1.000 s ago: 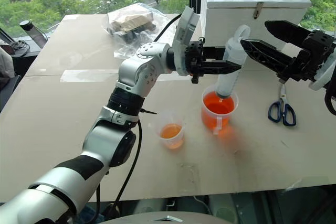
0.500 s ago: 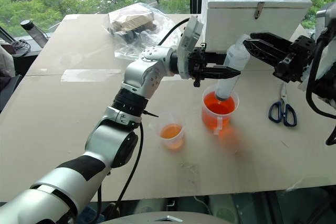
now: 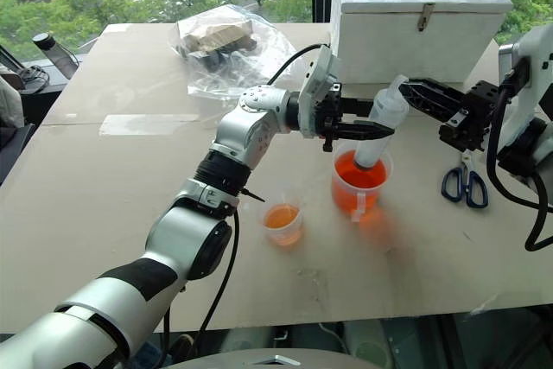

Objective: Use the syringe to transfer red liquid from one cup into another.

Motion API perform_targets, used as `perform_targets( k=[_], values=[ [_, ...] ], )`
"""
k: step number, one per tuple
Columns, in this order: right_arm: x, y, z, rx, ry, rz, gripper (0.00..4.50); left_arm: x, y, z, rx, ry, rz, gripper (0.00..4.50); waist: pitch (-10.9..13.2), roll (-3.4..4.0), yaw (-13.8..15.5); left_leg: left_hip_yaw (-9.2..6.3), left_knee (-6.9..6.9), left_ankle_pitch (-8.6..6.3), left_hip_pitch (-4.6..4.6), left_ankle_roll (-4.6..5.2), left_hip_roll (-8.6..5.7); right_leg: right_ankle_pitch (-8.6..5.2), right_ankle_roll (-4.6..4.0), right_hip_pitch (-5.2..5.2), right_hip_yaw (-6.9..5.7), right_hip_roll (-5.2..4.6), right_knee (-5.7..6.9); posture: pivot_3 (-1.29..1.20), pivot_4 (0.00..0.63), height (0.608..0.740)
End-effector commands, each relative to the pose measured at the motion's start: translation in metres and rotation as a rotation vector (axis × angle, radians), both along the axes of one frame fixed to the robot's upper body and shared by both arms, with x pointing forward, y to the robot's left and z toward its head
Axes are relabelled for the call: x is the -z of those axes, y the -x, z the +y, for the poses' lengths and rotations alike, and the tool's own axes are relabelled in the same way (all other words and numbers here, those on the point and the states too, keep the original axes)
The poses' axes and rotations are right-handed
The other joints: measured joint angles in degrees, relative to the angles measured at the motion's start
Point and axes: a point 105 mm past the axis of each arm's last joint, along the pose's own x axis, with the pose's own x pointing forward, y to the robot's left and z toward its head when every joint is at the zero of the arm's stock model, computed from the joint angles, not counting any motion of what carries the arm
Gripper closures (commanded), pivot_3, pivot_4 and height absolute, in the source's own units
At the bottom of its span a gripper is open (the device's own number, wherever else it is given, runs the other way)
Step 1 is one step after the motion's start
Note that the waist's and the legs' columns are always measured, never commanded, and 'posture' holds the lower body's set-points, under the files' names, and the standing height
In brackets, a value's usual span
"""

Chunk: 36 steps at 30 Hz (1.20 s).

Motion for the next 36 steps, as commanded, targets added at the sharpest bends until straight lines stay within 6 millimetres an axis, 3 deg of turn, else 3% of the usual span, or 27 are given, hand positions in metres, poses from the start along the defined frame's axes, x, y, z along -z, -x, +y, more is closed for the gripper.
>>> perform_targets(
  k=[1,13,25,31,34,36],
  values=[
    [-0.029,0.000,-0.005,0.032,-0.098,-0.100,4.43,-0.008,0.012,-0.007,0.071,0.007,-0.085,3.11,0.0,0.01,-0.1,0.02,0.00,0.00,0.03,0.00,0.00,0.00,0.00,0.00,0.03,0.00,0.00,0.00,0.150,0.740],
    [-0.063,-0.002,-0.025,0.072,-0.354,-0.136,4.43,-0.003,0.016,-0.008,0.097,0.004,-0.063,3.11,0.0,0.01,0.0,0.00,0.00,0.00,0.00,0.00,0.00,0.00,0.00,0.00,-0.01,-0.01,0.01,0.00,0.150,0.740],
    [-0.062,-0.007,-0.035,0.111,-0.437,-0.100,4.43,-0.004,0.016,-0.006,0.102,0.005,-0.068,3.11,0.0,0.01,0.0,0.00,0.00,0.00,-0.02,0.00,0.00,0.00,0.00,0.00,-0.01,0.00,0.01,0.00,0.150,0.740],
    [-0.041,-0.003,-0.023,0.042,-0.292,-0.055,4.43,-0.005,0.015,-0.007,0.094,0.010,-0.071,3.11,0.0,0.01,0.1,-0.02,0.00,0.00,-0.07,0.00,0.00,0.00,0.00,0.00,-0.05,0.01,0.01,0.00,0.150,0.740],
    [-0.037,0.000,-0.021,0.001,-0.263,-0.038,3.55,-0.007,0.015,-0.007,0.093,0.015,-0.073,3.11,0.0,0.01,0.1,-0.01,0.01,0.00,-0.06,0.00,0.00,0.00,0.00,0.00,-0.04,0.02,0.01,0.00,0.150,0.740],
    [-0.034,0.001,-0.028,0.038,-0.228,-0.049,2.62,-0.014,0.015,-0.007,0.087,0.038,-0.072,3.11,0.0,0.01,0.1,-0.02,0.00,0.00,-0.06,0.01,0.00,0.00,0.00,0.00,-0.05,0.03,0.01,0.00,0.150,0.740]
  ],
)
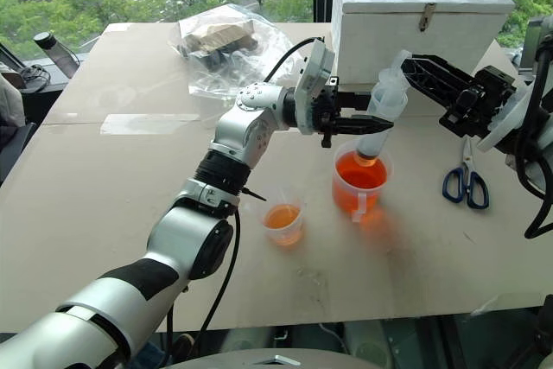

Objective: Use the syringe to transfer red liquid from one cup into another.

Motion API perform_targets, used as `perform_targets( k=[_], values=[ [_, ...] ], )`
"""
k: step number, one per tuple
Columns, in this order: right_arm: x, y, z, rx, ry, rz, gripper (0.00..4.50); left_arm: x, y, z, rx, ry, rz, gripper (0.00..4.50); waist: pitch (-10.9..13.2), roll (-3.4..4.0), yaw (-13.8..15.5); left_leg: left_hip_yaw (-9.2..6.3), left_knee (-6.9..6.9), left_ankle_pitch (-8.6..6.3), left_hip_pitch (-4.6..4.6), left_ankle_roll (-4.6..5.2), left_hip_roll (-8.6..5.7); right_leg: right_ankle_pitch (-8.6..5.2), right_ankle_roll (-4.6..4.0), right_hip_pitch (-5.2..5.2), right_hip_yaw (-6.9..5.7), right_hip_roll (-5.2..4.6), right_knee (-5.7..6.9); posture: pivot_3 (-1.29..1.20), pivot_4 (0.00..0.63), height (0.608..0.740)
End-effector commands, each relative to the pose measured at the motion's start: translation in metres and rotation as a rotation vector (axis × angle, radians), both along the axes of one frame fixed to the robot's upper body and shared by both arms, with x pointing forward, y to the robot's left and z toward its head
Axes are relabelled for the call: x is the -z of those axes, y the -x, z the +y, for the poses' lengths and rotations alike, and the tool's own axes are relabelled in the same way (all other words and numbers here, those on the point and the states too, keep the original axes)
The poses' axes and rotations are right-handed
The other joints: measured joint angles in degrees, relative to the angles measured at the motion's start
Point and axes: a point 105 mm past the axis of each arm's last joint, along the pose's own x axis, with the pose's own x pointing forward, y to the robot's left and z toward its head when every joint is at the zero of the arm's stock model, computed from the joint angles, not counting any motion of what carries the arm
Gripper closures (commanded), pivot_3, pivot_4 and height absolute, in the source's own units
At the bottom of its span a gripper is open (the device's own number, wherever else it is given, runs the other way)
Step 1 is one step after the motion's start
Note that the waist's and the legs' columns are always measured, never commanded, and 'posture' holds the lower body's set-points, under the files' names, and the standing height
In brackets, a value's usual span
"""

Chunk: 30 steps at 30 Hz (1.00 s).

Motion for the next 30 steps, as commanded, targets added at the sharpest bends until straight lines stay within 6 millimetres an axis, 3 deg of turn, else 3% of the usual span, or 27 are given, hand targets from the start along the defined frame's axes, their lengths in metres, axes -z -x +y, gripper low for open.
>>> perform_targets(
  k=[1,2,10,15,18,26,30],
  values=[
    [-0.018,0.007,-0.024,0.094,0.009,-0.092,2.13,-0.014,0.013,-0.007,0.069,0.020,-0.051,3.11,0.0,0.00,0.1,-0.01,0.00,0.00,0.00,0.00,0.00,0.00,0.00,0.00,0.00,0.00,0.00,0.00,0.150,0.740],
    [-0.015,0.012,-0.026,0.067,0.006,-0.077,1.82,-0.018,0.012,-0.006,0.065,0.027,-0.050,3.11,0.0,0.00,0.1,-0.02,-0.01,0.00,-0.01,0.00,0.00,0.00,0.00,0.00,-0.01,0.00,0.00,0.00,0.150,0.740],
    [-0.012,0.041,-0.045,-0.051,-0.244,-0.072,1.82,-0.045,0.018,-0.004,0.042,0.021,-0.086,3.11,0.0,0.02,-0.1,-0.01,0.00,0.00,0.01,0.00,0.00,0.00,0.00,0.01,0.02,0.00,0.00,0.00,0.150,0.740],
    [0.000,0.046,-0.068,0.015,-0.307,-0.061,1.82,-0.061,0.024,0.000,0.021,0.032,-0.091,3.11,0.0,0.08,0.0,0.00,-0.01,0.00,0.01,0.00,0.02,0.00,0.00,0.02,0.04,-0.01,0.01,0.00,0.150,0.740],
    [0.018,0.040,-0.072,0.097,-0.200,-0.040,1.82,-0.067,0.024,0.002,-0.005,0.049,-0.085,3.11,0.0,0.08,0.0,0.03,0.00,0.00,0.07,0.00,0.02,0.00,0.00,0.05,0.06,0.01,-0.02,0.00,0.150,0.740],
    [0.062,0.039,-0.051,0.105,0.166,-0.069,1.82,-0.072,0.021,0.008,-0.082,0.066,-0.062,3.11,-0.1,0.12,0.0,0.06,-0.02,0.00,0.16,0.00,0.02,-0.01,0.01,0.05,0.15,0.18,-0.02,0.00,0.150,0.740],
    [0.076,0.034,-0.052,0.130,0.226,-0.071,1.82,-0.082,0.022,0.015,-0.108,0.094,-0.032,3.11,-0.1,0.12,-0.1,0.15,-0.01,0.00,0.25,0.00,0.01,-0.01,0.02,0.05,0.25,0.17,-0.03,0.00,0.150,0.740]
  ],
)
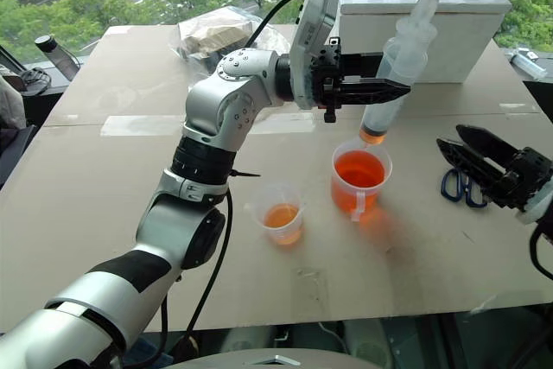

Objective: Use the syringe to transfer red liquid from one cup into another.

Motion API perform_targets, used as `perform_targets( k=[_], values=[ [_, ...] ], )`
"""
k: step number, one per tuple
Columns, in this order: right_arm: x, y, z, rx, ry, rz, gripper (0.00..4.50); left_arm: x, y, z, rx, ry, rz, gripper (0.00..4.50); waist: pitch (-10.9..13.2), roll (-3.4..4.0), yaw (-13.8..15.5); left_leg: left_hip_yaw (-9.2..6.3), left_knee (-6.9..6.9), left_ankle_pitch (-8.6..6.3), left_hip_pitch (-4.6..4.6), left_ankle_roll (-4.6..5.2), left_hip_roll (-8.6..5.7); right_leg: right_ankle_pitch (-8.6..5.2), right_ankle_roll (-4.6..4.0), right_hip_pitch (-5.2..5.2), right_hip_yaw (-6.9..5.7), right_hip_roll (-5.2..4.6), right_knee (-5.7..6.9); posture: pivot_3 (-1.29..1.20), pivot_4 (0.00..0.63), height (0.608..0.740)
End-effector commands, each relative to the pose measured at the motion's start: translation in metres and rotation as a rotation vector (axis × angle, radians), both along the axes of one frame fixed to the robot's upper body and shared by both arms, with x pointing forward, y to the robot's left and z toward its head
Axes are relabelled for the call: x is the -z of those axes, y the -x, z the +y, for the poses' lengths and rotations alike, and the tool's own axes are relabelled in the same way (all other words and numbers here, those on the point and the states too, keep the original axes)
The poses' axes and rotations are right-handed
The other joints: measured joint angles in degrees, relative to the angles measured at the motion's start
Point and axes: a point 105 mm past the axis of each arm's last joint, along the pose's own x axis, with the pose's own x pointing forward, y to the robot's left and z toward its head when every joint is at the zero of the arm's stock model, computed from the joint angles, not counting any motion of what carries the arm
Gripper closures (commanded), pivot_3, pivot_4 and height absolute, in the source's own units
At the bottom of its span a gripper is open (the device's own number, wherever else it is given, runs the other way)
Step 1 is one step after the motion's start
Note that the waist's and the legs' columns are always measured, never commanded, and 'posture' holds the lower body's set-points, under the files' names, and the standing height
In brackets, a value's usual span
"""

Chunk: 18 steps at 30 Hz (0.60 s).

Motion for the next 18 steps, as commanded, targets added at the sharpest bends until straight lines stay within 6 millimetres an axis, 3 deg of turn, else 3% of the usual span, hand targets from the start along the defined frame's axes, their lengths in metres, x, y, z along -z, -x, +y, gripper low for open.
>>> perform_targets(
  k=[1,5,8,13,18],
  values=[
    [-0.006,-0.001,0.000,0.007,0.038,-0.071,1.82,-0.026,0.010,0.009,0.007,0.071,-0.030,3.11,0.0,0.00,0.0,0.00,0.00,0.00,0.02,0.00,0.00,0.00,0.00,0.00,0.01,-0.01,0.01,0.00,0.150,0.740],
    [-0.011,-0.009,-0.004,0.033,0.009,-0.109,1.82,-0.044,0.021,0.042,-0.013,0.096,0.011,3.11,0.0,0.03,-0.5,0.01,-0.06,0.01,0.15,-0.02,0.02,-0.01,-0.01,0.00,0.16,-0.05,0.04,0.00,0.150,0.740],
    [-0.013,-0.015,-0.005,0.039,-0.002,-0.123,1.82,-0.047,0.031,0.059,-0.018,0.082,0.039,3.11,0.0,0.04,-0.8,0.01,-0.14,0.03,0.29,-0.06,0.02,-0.01,-0.01,0.07,0.22,-0.06,0.05,0.00,0.150,0.740],
    [-0.020,-0.023,-0.002,0.026,-0.034,-0.159,1.82,-0.037,0.047,0.083,-0.032,0.021,0.057,3.11,0.0,0.05,-0.8,0.01,-0.11,0.04,0.41,-0.07,0.01,-0.01,-0.01,0.22,0.20,-0.12,0.03,0.00,0.150,0.740],
    [-0.048,-0.029,0.011,-0.042,-0.115,-0.233,1.82,-0.012,0.054,0.094,-0.077,-0.027,0.080,3.11,0.0,0.06,-1.1,0.01,-0.11,0.04,0.46,-0.07,0.01,-0.01,-0.01,0.23,0.22,-0.11,0.06,0.00,0.150,0.740]
  ],
)
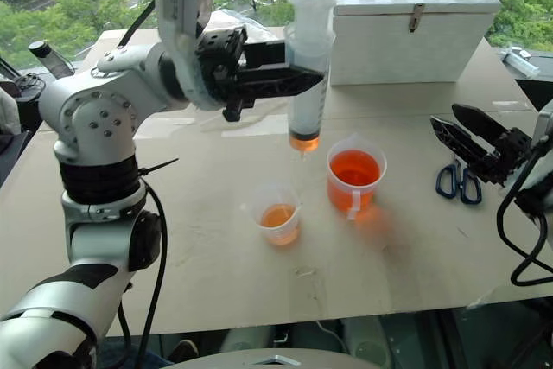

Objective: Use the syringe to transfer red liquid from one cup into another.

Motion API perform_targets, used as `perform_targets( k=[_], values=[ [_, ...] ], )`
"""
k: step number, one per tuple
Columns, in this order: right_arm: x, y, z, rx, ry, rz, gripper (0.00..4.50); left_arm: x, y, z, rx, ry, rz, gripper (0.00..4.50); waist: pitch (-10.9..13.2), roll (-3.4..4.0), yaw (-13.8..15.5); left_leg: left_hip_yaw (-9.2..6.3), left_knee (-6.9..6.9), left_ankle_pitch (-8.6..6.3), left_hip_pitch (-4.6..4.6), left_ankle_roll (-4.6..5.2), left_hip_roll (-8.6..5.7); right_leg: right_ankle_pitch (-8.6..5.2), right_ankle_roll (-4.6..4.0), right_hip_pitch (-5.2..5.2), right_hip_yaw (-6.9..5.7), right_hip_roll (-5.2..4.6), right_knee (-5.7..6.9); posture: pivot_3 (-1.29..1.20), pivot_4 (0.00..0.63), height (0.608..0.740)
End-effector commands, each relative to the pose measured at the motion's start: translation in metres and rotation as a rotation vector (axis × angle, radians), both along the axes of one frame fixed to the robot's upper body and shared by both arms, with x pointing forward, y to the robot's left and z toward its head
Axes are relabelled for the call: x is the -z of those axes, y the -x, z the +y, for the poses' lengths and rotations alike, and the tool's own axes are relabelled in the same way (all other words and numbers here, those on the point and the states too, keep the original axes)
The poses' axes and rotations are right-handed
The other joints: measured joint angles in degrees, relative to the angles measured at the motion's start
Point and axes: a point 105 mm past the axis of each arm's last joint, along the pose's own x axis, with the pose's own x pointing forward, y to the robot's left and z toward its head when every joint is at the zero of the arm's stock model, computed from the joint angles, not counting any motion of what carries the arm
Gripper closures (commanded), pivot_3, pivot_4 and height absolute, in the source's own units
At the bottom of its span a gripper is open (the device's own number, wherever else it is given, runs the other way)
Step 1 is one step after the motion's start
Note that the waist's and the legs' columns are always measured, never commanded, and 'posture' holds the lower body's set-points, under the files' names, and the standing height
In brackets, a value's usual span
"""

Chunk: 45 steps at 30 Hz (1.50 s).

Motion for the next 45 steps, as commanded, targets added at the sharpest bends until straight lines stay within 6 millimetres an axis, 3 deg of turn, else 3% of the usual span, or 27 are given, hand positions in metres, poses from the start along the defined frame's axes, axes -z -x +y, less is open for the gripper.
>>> perform_targets(
  k=[1,6,12,16,20,26,35,45],
  values=[
    [-0.026,0.005,0.010,-0.064,-0.033,-0.075,1.82,0.002,0.010,0.003,-0.002,0.006,-0.028,3.11,0.0,-0.01,0.2,-0.02,0.00,0.00,-0.01,0.00,0.00,0.00,0.00,0.00,-0.02,0.00,0.00,0.00,0.150,0.740],
    [-0.056,0.010,0.024,-0.148,-0.071,-0.117,1.82,0.023,0.010,0.011,-0.046,-0.033,-0.012,3.11,0.0,-0.01,0.0,-0.01,0.00,0.00,-0.03,0.00,0.00,0.00,0.00,0.01,-0.02,-0.03,-0.01,0.00,0.150,0.740],
    [-0.082,0.017,0.052,-0.280,-0.096,-0.137,1.82,0.033,0.011,0.017,-0.060,-0.056,-0.005,3.11,0.0,-0.01,0.0,-0.03,-0.01,0.00,-0.03,0.01,0.00,0.00,0.00,0.00,-0.05,-0.03,-0.03,0.00,0.150,0.740],
    [-0.078,0.022,0.078,-0.382,-0.027,-0.077,1.82,0.040,0.016,0.020,-0.047,-0.077,0.006,3.11,0.0,-0.01,-0.2,-0.01,-0.03,0.00,-0.04,0.01,0.00,0.00,0.00,-0.01,-0.02,-0.04,-0.03,0.00,0.150,0.740],
    [-0.066,0.010,0.095,-0.362,0.083,-0.022,1.82,0.042,0.021,0.019,-0.030,-0.084,0.017,3.11,0.0,-0.01,-0.2,-0.01,-0.03,-0.01,-0.04,0.01,0.00,0.00,0.00,-0.01,-0.03,-0.06,-0.03,0.00,0.150,0.740],
    [-0.065,0.023,0.121,-0.521,0.094,0.006,1.82,0.044,0.022,0.018,-0.036,-0.088,0.014,3.11,0.0,-0.03,-0.2,-0.02,-0.03,-0.01,-0.06,0.02,0.00,0.00,0.00,-0.02,-0.04,-0.06,-0.04,0.00,0.150,0.740],
    [-0.070,0.032,0.138,-0.608,0.061,0.012,1.82,0.059,0.023,0.021,-0.054,-0.138,-0.015,3.11,0.0,-0.03,-0.2,-0.03,-0.04,-0.01,-0.06,0.02,0.00,0.00,0.00,-0.02,-0.05,-0.07,-0.05,0.00,0.150,0.740],
    [-0.057,0.030,0.152,-0.620,0.078,0.066,1.82,0.067,0.019,0.024,-0.086,-0.124,-0.001,3.11,0.0,-0.03,-0.2,-0.03,-0.06,-0.02,-0.07,0.03,0.00,0.00,0.00,-0.04,-0.05,-0.08,-0.05,0.00,0.150,0.740]
  ],
)
